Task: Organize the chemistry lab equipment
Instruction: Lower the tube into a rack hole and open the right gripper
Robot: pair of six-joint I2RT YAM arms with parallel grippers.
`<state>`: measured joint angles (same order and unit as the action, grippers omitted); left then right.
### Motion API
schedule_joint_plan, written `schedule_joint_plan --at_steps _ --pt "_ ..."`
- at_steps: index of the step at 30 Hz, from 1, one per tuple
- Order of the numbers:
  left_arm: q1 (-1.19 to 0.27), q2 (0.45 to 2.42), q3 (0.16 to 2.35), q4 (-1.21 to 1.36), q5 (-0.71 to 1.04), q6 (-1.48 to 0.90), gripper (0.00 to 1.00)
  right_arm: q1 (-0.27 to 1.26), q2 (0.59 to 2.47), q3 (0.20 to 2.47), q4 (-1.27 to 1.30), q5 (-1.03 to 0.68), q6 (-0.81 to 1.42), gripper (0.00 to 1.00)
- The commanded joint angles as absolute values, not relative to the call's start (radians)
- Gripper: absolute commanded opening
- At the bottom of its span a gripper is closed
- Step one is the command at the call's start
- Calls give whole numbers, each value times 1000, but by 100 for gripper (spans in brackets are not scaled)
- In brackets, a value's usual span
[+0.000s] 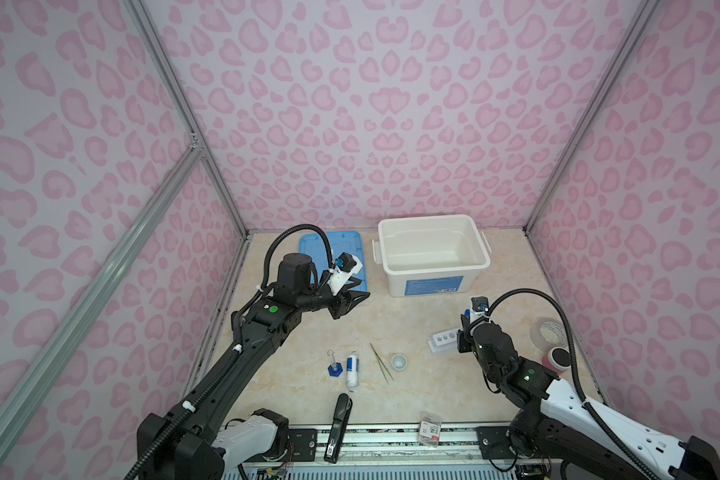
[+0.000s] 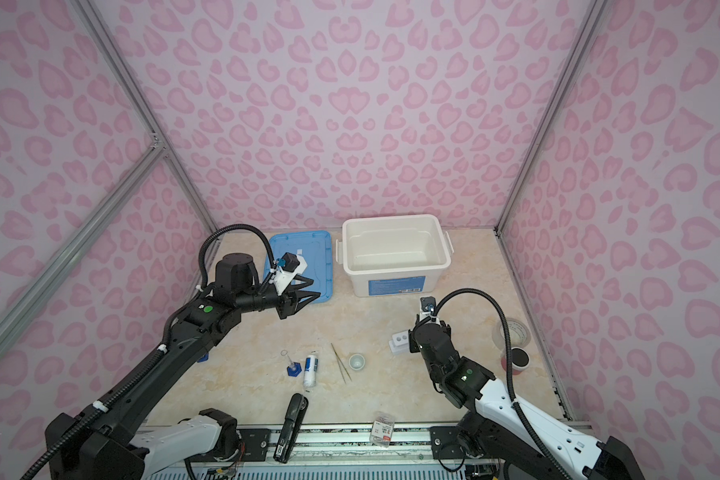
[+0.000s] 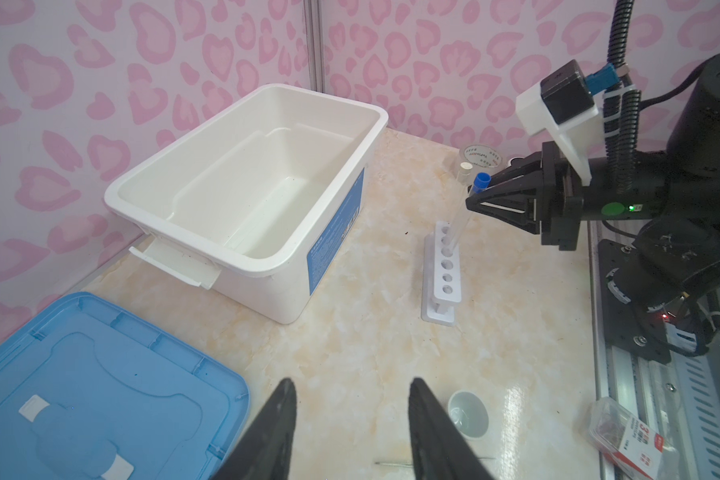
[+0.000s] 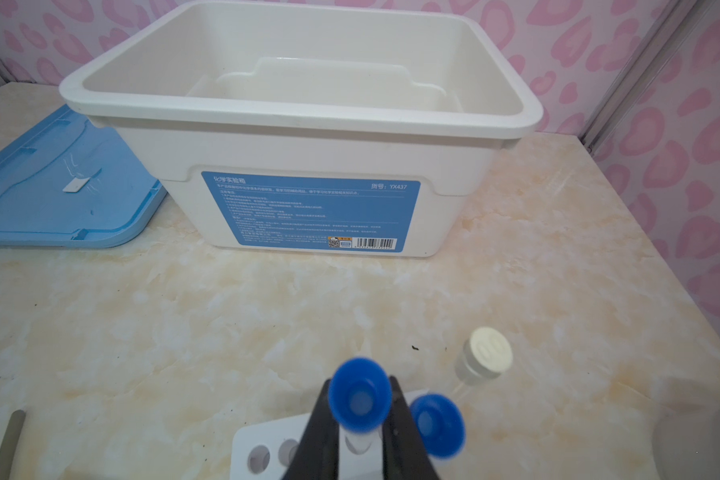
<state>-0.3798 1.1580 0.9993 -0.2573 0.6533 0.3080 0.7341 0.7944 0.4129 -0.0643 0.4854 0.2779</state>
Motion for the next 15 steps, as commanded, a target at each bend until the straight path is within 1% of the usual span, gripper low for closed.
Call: schedule_joint_plan --at_steps 1,15 --pt "-379 1161 1002 -242 657 314 47 733 797 400 -26 483 294 16" --pt "-380 1169 1002 -243 653 316 46 720 815 374 9 469 302 18"
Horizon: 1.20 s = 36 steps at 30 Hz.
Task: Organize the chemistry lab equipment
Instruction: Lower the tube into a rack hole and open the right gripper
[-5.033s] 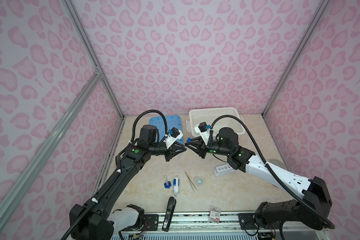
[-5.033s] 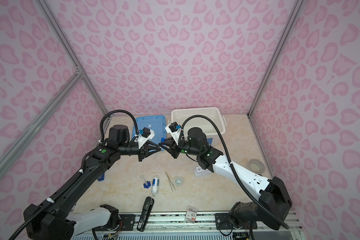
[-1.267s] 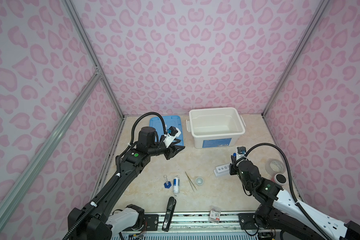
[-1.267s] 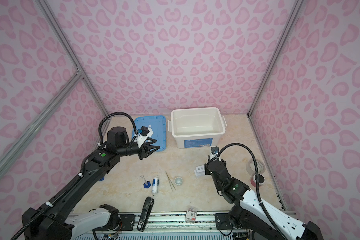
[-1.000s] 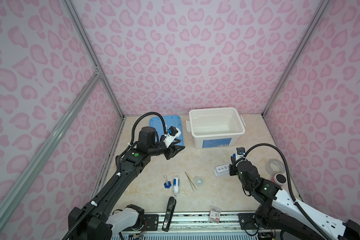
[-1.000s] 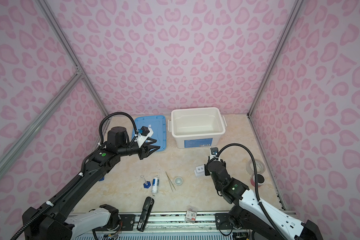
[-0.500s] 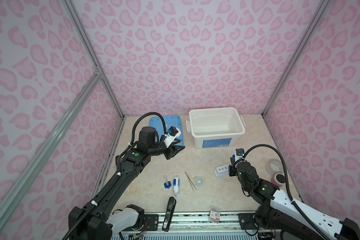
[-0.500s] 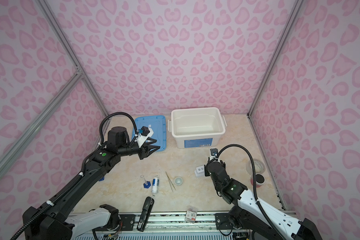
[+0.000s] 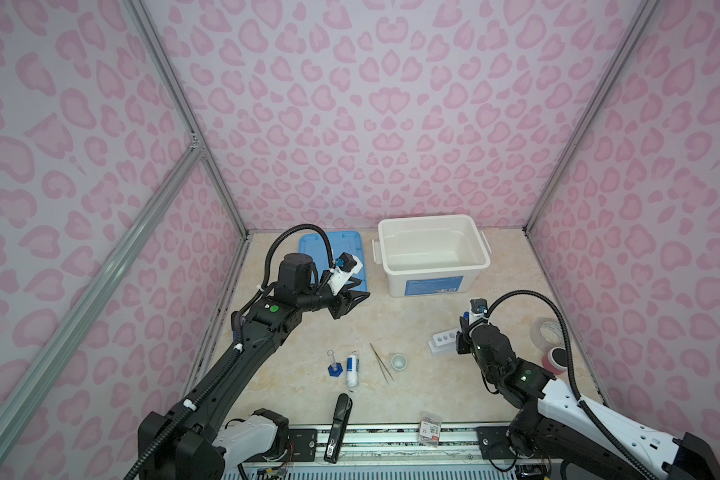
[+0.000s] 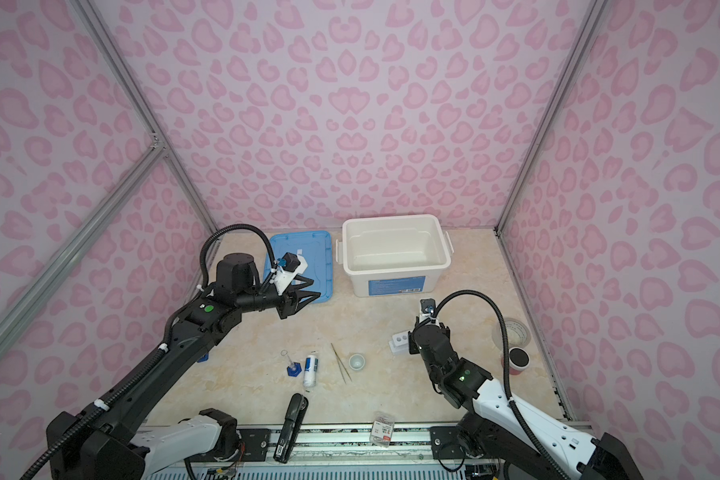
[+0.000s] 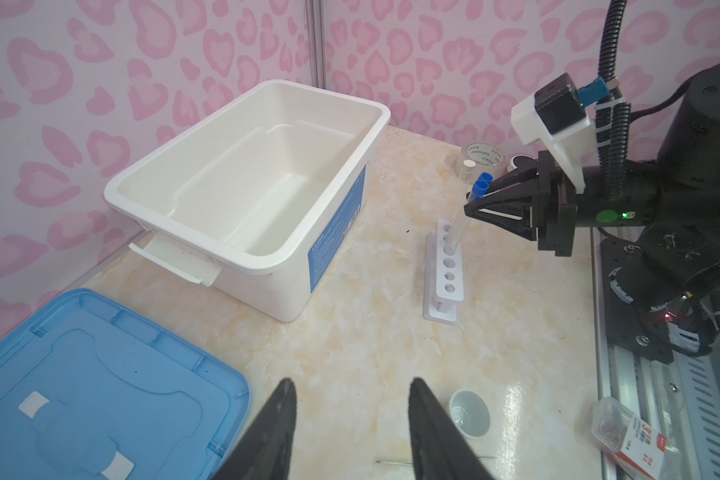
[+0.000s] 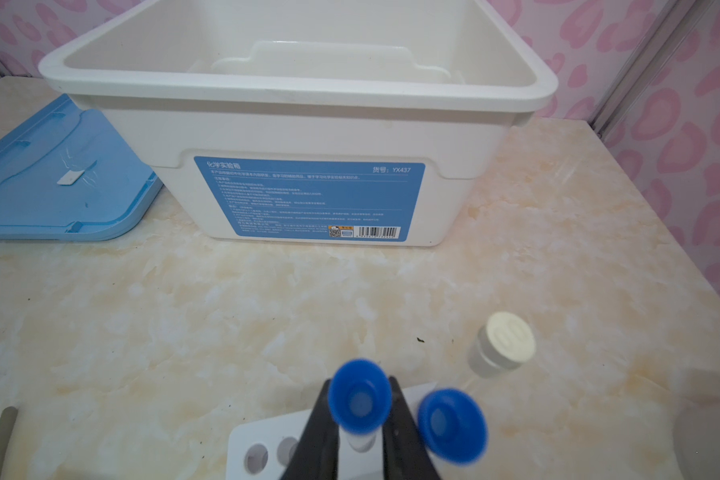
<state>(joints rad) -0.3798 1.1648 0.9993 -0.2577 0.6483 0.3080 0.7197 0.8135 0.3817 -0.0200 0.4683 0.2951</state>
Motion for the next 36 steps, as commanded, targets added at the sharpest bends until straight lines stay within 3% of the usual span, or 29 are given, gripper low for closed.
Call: schedule_joint_plan --at_steps 1,17,36 --pt "-379 1170 1003 -243 653 317 46 718 815 374 8 468 302 18" --pt "-379 1174 1005 -238 645 307 46 709 815 389 1 451 298 23" --pt "-374 1086 1019 -142 387 116 53 704 794 603 -123 365 157 29"
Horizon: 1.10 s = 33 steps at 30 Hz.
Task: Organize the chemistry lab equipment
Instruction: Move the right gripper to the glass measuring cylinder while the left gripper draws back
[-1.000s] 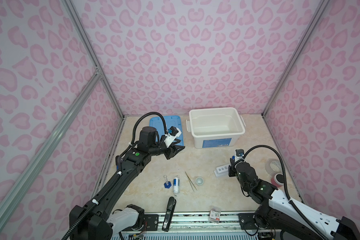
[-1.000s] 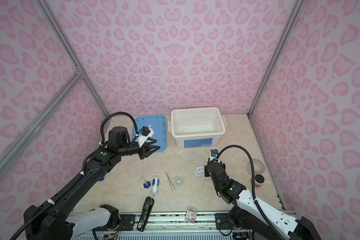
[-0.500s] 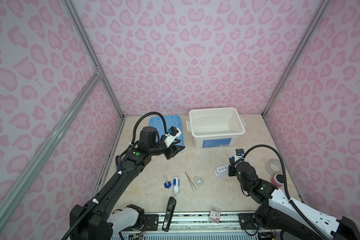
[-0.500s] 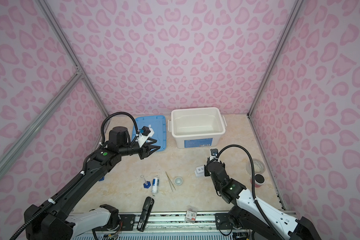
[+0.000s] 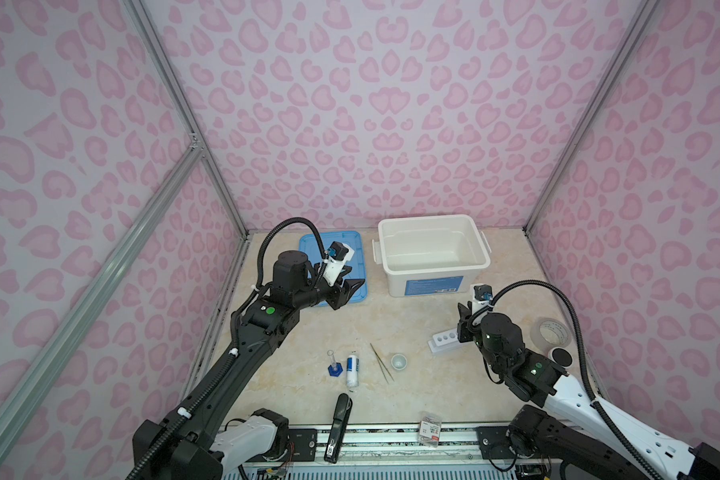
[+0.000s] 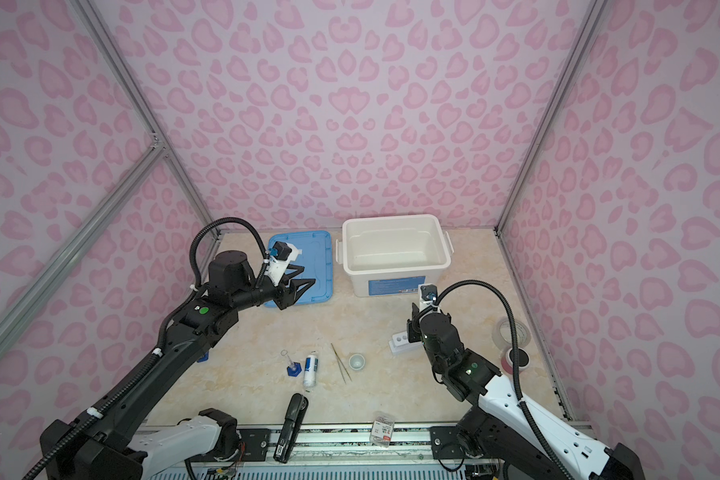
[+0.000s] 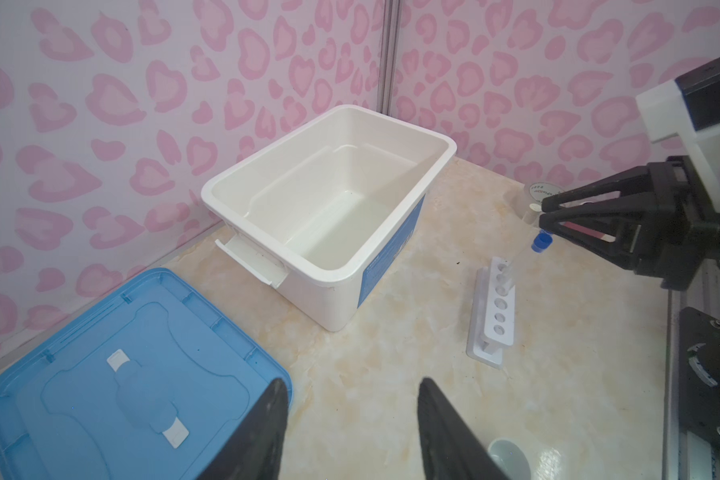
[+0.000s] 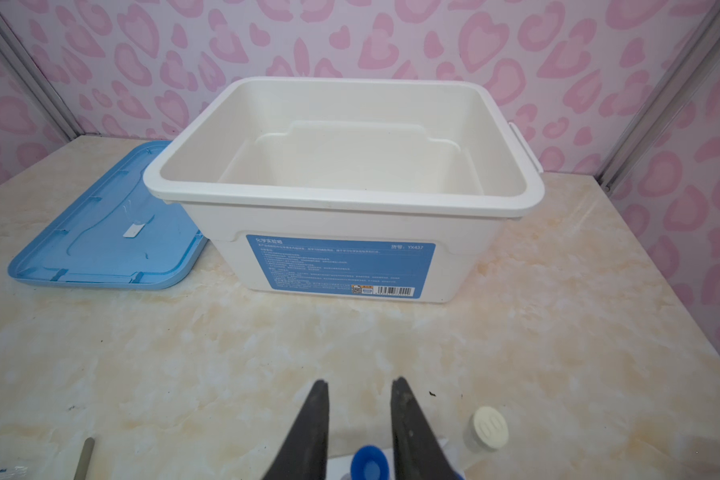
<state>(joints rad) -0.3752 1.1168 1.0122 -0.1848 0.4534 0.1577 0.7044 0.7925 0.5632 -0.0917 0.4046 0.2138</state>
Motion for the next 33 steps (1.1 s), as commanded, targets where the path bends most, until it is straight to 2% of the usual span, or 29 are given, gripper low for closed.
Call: schedule_joint_plan --at_steps 1,4,6,7,11,20,26,33 --pt "-374 1069 1016 -141 363 109 54 704 802 628 -132 347 143 29" --pt "-371 1017 1000 -132 293 83 60 704 841 705 -162 256 104 31" --pt "-366 976 981 -123 260 66 75 705 875 749 -175 191 88 32" --pt "-363 961 973 -122 250 61 77 707 889 763 -176 171 82 32" --pt "-332 912 927 -121 225 29 79 725 942 789 -159 117 65 35" --pt "-223 783 797 -126 245 -63 82 840 1098 854 -115 -12 9 48" --pt "-74 757 757 -162 346 -142 84 924 1239 850 51 -112 9 57" --pt "-28 695 712 -156 354 -145 87 1016 1424 839 268 -180 22 58"
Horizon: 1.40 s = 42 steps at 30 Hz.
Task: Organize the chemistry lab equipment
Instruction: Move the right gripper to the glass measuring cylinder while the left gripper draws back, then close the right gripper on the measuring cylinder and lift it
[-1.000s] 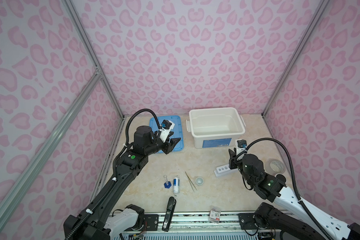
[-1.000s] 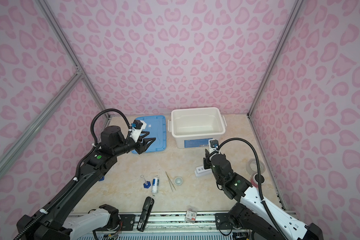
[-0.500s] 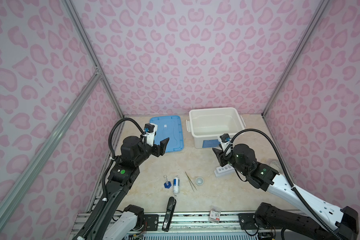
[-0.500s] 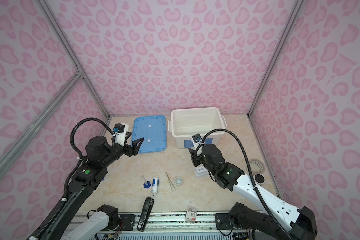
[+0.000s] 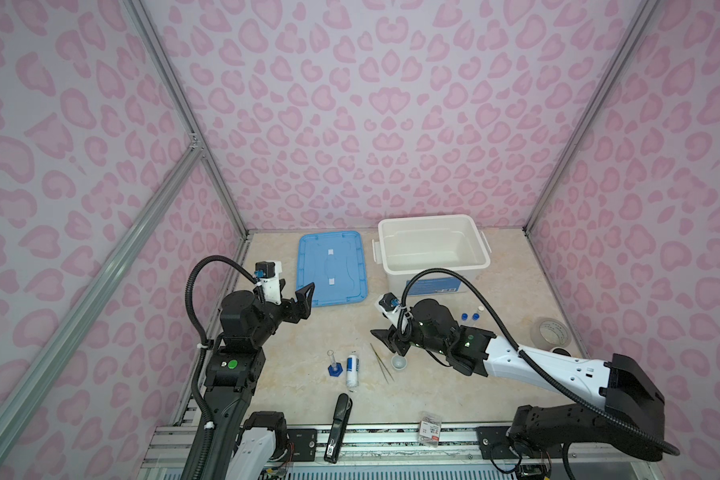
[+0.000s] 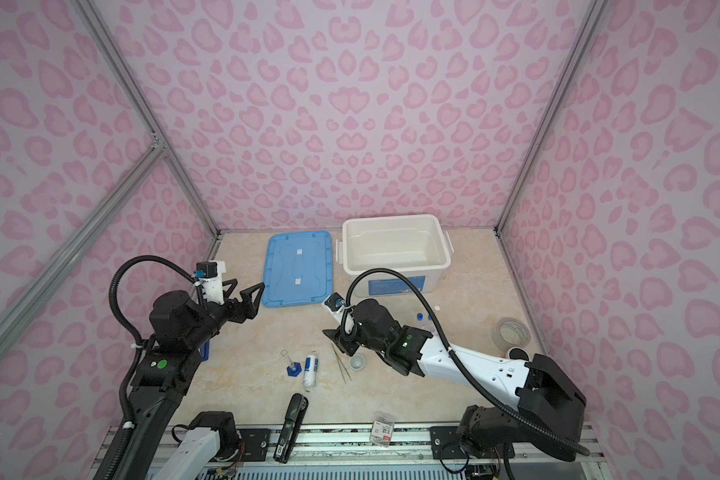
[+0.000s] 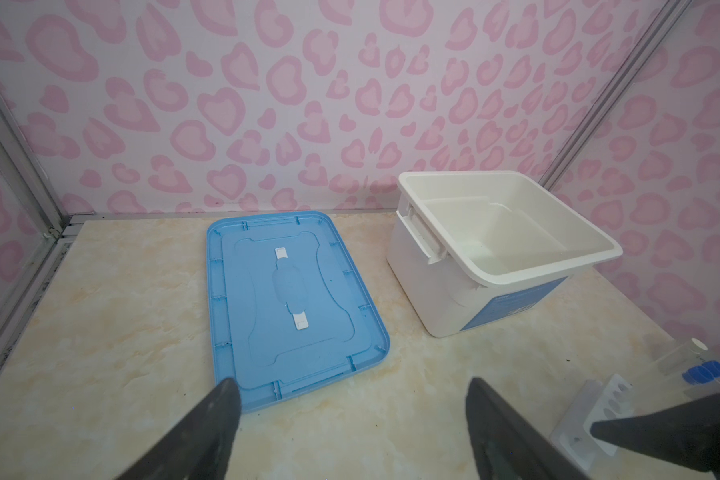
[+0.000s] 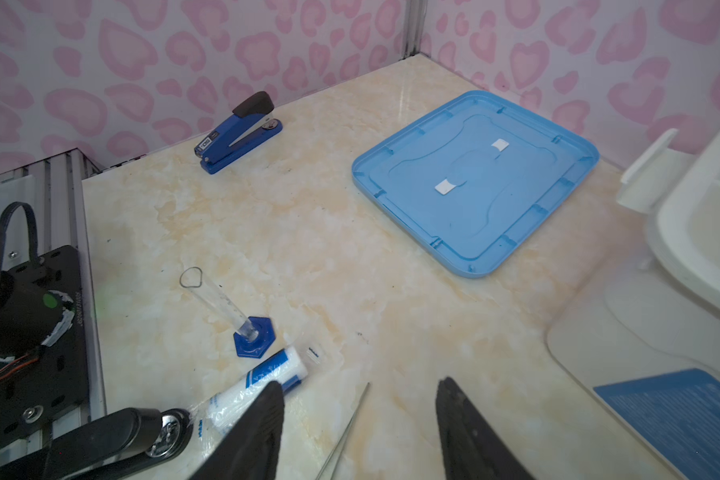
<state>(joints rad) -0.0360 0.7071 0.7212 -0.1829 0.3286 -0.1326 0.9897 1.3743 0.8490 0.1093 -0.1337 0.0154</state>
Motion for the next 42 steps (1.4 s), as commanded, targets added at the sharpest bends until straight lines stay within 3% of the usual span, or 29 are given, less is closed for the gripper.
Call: schedule_joint_plan --at_steps 1,15,42 --pt "-25 696 711 -158 359 -142 87 1023 1444 836 292 -186 25 58" --pt "-17 739 715 -148 454 -126 83 1109 1716 882 540 -273 56 57" --pt "-17 788 722 -147 561 -106 77 1129 1874 959 592 -273 28 40"
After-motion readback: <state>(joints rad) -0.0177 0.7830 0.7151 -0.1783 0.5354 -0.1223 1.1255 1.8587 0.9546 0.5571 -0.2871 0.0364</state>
